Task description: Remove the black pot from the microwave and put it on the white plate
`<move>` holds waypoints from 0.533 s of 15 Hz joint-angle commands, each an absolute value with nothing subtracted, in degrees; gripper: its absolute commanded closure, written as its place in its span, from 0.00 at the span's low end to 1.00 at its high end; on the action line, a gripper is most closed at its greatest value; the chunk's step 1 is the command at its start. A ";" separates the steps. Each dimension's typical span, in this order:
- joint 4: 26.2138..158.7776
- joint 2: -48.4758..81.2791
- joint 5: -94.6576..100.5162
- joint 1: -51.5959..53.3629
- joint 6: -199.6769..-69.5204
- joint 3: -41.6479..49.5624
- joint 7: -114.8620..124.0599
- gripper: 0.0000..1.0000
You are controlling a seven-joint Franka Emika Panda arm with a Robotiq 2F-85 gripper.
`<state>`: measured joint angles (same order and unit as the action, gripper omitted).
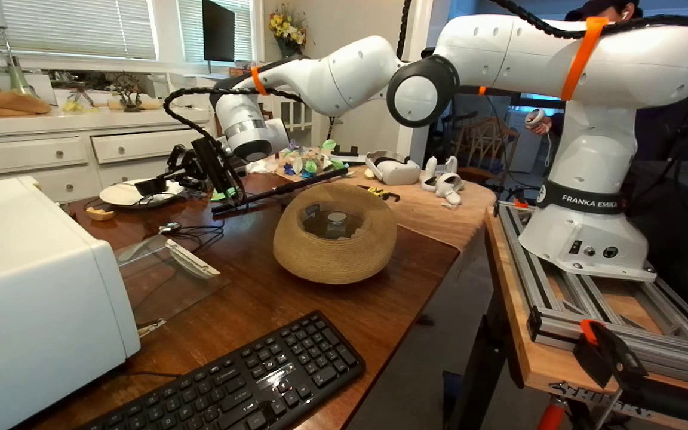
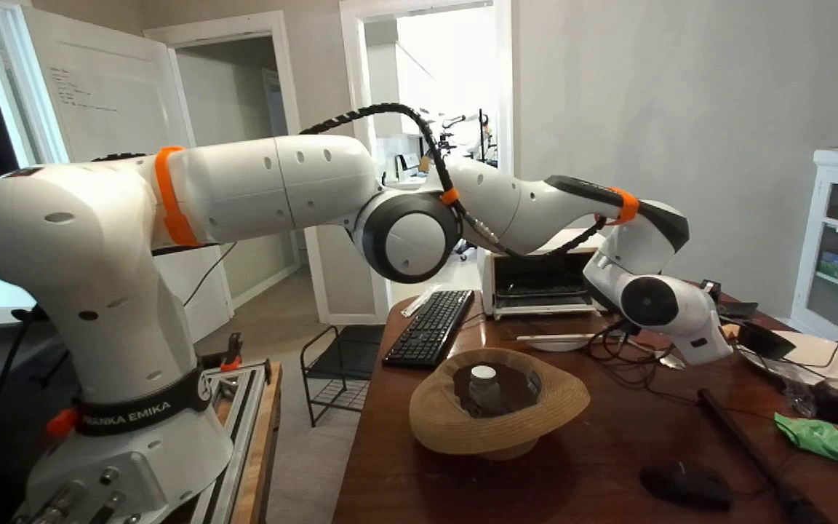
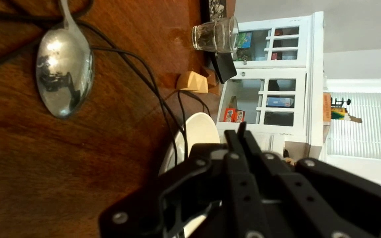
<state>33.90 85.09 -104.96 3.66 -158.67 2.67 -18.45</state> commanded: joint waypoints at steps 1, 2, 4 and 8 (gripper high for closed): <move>34.64 85.09 -100.53 4.55 -160.48 3.77 -11.62 0.99; 34.58 85.09 -99.80 4.65 -160.72 3.77 -10.48 0.82; 34.36 85.09 -93.72 3.47 -162.11 -0.57 -8.56 0.62; 34.18 85.09 -91.32 3.43 -162.83 -1.14 -5.76 0.31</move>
